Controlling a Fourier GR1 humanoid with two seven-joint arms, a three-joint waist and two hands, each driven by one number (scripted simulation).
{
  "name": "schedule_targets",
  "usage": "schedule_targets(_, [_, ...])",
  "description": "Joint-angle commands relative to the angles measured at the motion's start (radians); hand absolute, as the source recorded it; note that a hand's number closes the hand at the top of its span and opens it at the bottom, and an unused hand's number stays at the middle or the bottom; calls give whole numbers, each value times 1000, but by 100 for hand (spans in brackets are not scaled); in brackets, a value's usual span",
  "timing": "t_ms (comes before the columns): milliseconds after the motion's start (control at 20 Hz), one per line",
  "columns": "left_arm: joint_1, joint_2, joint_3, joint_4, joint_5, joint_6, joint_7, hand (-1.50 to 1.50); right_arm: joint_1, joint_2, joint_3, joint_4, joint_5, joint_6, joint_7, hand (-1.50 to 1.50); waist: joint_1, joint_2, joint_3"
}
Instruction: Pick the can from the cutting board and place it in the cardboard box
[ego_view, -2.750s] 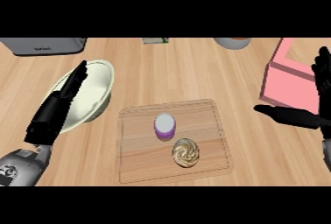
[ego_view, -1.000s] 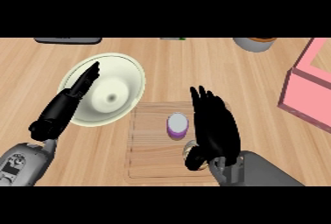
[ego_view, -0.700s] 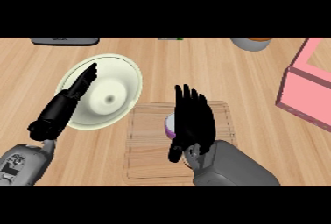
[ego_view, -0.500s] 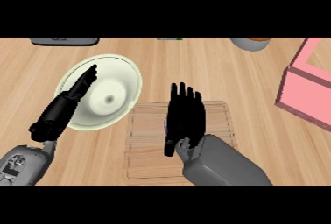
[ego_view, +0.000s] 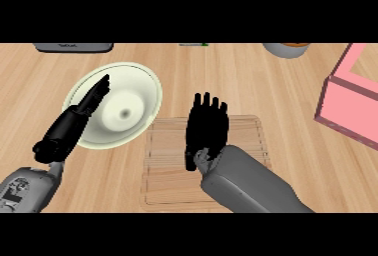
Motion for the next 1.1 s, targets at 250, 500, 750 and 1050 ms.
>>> schedule_targets(250, [0,-28,-3,-23,-22,8,19,0,-18,26,1,56,0,42,243,-150,-10,-1,1])
schedule_targets(500, [16,-18,16,4,-32,-14,-26,0,-11,26,61,57,-44,-21,243,-150,-1,0,1])
schedule_targets(750, [0,0,51,9,-7,-61,-24,0,9,26,44,104,-35,-56,231,-150,-4,5,2])
schedule_targets(1050, [-7,-30,37,-13,-42,-32,7,0,10,27,52,149,-29,-27,243,-150,-6,4,2])
